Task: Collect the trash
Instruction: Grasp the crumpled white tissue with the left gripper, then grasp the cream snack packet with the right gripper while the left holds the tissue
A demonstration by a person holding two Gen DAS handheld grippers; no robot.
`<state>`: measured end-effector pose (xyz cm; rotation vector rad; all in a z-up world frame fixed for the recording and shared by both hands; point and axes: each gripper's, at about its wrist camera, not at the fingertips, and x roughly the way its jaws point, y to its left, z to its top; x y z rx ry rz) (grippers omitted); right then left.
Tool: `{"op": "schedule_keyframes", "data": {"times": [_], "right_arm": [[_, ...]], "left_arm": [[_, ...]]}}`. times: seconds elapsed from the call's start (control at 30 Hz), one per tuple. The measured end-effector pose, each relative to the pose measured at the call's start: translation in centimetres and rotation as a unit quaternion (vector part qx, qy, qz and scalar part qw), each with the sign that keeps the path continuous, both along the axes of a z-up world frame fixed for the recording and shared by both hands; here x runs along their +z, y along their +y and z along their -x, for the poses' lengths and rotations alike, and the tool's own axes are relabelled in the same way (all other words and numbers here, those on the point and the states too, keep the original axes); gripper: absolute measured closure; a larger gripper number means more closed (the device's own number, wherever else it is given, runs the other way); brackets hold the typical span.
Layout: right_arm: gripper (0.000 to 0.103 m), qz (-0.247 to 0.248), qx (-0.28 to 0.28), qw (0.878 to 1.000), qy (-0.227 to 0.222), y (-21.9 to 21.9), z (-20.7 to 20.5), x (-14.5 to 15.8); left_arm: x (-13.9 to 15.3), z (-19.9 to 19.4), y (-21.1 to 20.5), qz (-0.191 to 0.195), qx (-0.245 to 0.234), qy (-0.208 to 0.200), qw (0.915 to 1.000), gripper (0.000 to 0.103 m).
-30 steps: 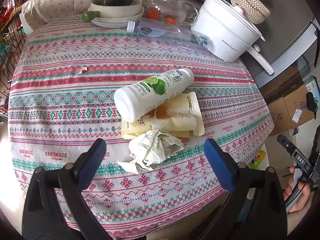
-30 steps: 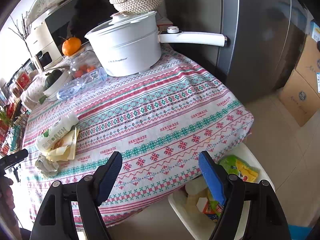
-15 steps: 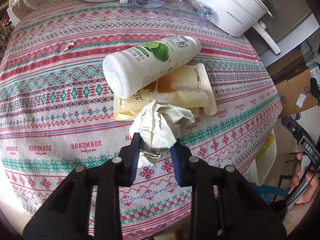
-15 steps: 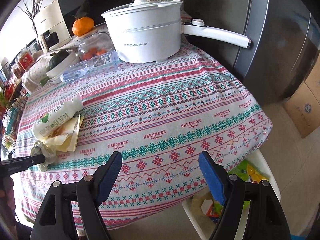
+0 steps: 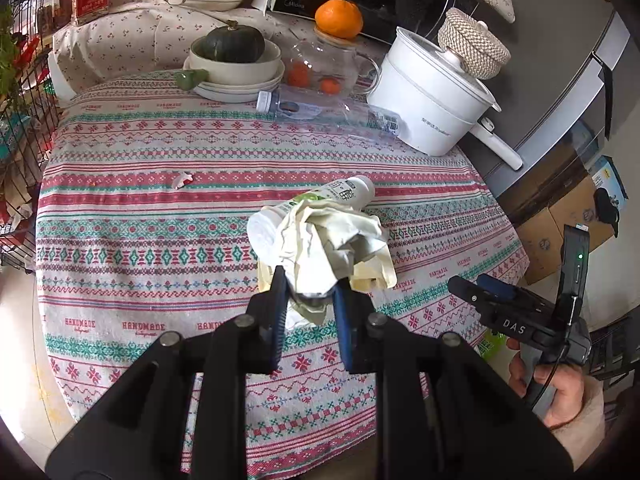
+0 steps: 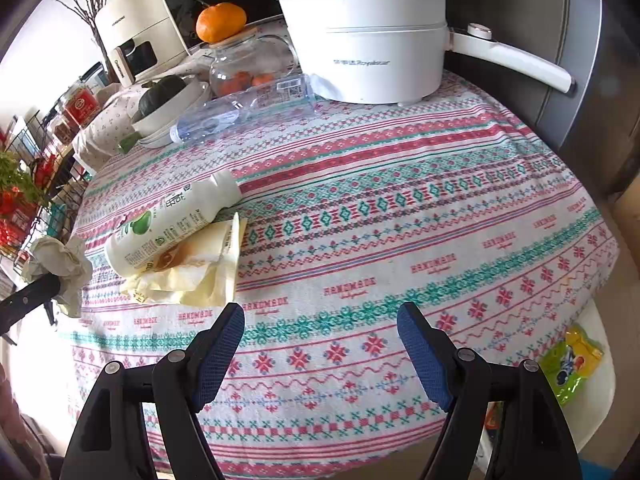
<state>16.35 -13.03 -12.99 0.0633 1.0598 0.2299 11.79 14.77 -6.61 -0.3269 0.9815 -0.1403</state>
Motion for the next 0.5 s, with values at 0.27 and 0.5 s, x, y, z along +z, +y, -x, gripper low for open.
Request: {"op": "schedule_keyframes", "data": {"times": [0.27,0.5], "right_arm": [[0.049,-0.014,0.047,0.999,0.009,6.3,-2.0,-3.0],[0.087,0.051,0.083,0.995,-0.011,9.3,-2.6,-5.7]], "left_arm": [[-0.1,-0.3,0.7,-0.001,0.014,-0.005,0.9999,0.080],[0.3,-0.6,0.3,-0.001,0.013,-0.012,0.9998,0.080]]}}
